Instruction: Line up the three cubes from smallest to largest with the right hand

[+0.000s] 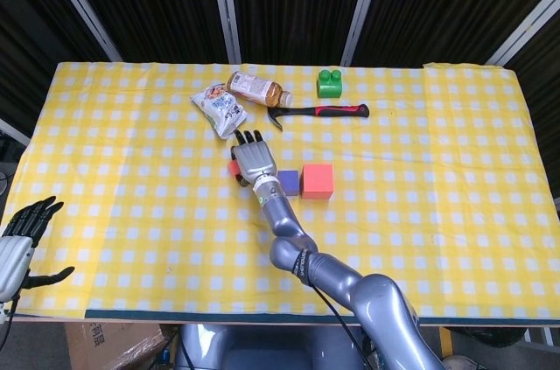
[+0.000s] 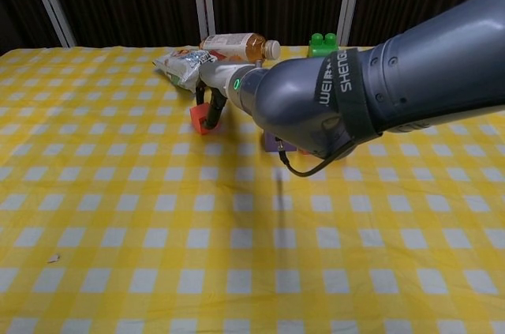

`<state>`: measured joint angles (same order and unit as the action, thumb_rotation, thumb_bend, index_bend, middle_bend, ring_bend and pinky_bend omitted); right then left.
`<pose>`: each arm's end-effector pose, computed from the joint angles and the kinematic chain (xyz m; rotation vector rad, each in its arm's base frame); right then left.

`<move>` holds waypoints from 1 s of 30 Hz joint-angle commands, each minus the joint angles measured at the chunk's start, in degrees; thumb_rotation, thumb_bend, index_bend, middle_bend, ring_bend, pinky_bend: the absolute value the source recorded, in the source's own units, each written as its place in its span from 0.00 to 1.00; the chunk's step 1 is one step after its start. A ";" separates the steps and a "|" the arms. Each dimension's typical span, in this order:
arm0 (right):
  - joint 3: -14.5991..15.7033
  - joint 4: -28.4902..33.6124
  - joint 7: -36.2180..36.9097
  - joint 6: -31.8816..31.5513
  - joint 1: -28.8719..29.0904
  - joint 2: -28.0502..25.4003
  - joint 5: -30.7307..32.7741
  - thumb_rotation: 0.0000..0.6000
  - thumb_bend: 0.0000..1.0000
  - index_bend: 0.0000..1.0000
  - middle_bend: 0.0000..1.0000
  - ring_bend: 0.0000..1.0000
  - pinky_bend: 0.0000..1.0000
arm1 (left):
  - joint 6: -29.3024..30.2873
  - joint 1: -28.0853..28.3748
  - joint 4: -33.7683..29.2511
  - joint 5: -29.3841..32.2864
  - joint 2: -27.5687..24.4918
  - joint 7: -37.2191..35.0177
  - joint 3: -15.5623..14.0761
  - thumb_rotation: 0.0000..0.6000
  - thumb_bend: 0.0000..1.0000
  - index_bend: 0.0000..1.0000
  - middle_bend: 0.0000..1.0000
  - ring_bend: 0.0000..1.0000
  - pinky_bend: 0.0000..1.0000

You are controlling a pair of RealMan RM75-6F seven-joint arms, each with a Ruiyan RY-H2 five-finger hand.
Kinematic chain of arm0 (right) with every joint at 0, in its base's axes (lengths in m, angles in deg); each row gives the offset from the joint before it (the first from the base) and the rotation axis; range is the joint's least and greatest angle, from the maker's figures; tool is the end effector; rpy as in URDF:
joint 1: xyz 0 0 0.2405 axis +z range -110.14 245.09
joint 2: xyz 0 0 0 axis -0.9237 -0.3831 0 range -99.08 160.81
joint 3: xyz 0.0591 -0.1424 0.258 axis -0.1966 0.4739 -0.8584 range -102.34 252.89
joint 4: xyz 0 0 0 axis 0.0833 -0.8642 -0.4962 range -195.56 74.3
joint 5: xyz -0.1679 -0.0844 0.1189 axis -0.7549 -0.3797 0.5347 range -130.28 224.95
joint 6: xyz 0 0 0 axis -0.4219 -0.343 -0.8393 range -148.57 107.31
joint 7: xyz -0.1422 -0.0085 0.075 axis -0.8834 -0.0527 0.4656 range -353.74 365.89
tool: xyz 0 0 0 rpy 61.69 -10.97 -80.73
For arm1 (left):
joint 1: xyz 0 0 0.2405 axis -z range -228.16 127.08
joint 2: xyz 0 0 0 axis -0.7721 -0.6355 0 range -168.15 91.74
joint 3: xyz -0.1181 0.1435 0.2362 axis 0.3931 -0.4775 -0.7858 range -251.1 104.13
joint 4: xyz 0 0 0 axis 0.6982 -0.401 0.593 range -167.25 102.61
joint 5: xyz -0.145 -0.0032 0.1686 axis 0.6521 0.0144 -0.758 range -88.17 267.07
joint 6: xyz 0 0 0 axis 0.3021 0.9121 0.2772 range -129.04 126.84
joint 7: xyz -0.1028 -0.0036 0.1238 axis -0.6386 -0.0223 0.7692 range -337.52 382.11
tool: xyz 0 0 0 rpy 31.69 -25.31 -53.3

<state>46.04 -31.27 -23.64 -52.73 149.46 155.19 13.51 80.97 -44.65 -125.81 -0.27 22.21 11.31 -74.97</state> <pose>0.0275 -0.5010 -0.1879 1.8571 -1.0617 0.8467 -0.3540 0.1904 0.1661 -1.4585 -1.0832 -0.9673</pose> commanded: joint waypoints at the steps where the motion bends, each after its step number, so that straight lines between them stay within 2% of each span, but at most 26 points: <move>1: -0.14 0.43 0.13 -0.23 -0.12 -0.06 -0.17 1.00 0.45 0.46 0.04 0.00 0.00 | -0.01 0.02 0.00 0.02 0.02 0.06 0.02 1.00 0.05 0.00 0.00 0.00 0.04; 13: -0.19 5.41 -2.20 -4.25 -1.64 -1.58 0.07 1.00 0.46 0.46 0.04 0.00 0.00 | 0.07 0.00 0.00 0.04 0.04 0.29 0.03 1.00 0.05 0.00 0.00 0.00 0.04; 24: 0.57 16.67 -6.78 -10.98 -6.06 -5.13 3.33 1.00 0.46 0.46 0.04 0.00 0.00 | 0.42 -0.13 -0.19 -0.35 0.12 0.76 -0.13 1.00 0.05 0.00 0.00 0.00 0.04; 30: 0.34 18.13 -5.70 -12.28 -6.67 -5.28 2.89 1.00 0.46 0.46 0.04 0.00 0.00 | 0.45 -0.16 -0.26 -0.01 0.26 1.30 0.05 1.00 0.05 0.00 0.00 0.00 0.04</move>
<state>46.39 -13.10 -29.39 -65.03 142.83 149.88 16.44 81.43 -44.80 -126.07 -0.30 22.46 12.59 -74.94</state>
